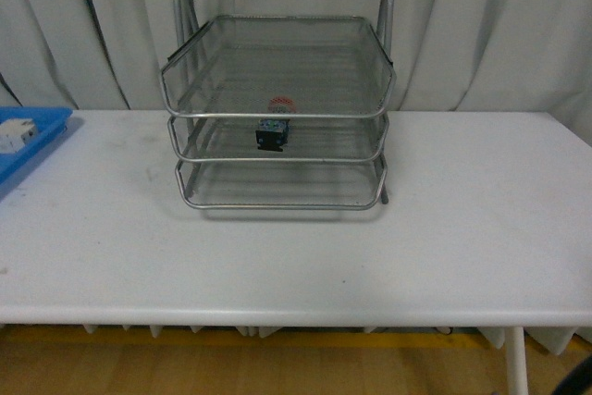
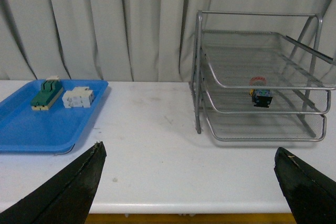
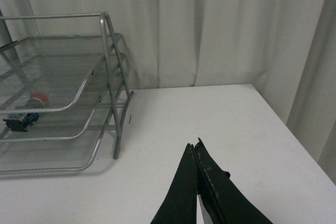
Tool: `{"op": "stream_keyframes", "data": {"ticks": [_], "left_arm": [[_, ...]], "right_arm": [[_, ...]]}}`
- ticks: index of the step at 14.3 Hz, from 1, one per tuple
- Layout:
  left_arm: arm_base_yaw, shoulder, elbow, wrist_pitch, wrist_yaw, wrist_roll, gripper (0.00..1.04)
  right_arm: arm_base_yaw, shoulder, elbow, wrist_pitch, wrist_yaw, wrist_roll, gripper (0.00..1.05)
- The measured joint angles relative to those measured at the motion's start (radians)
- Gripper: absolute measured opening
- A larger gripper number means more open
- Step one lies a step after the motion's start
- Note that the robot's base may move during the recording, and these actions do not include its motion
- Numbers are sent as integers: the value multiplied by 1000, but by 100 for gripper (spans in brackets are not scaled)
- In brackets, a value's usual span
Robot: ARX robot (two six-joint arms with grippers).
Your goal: Place button on rack with both arms
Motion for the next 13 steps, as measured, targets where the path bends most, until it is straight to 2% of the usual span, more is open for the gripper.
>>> {"op": "stream_keyframes", "data": {"ticks": [4, 6, 13], "left_arm": [[0, 0, 0, 0, 0, 0, 98], [0, 0, 0, 0, 0, 0, 98], [0, 0, 0, 0, 0, 0, 98]], "right_arm": [[-51, -231, -90, -149, -54, 0, 2], [-136, -348, -113, -236, -129, 0, 2], [-144, -710, -146, -549, -138, -1, 2]]}}
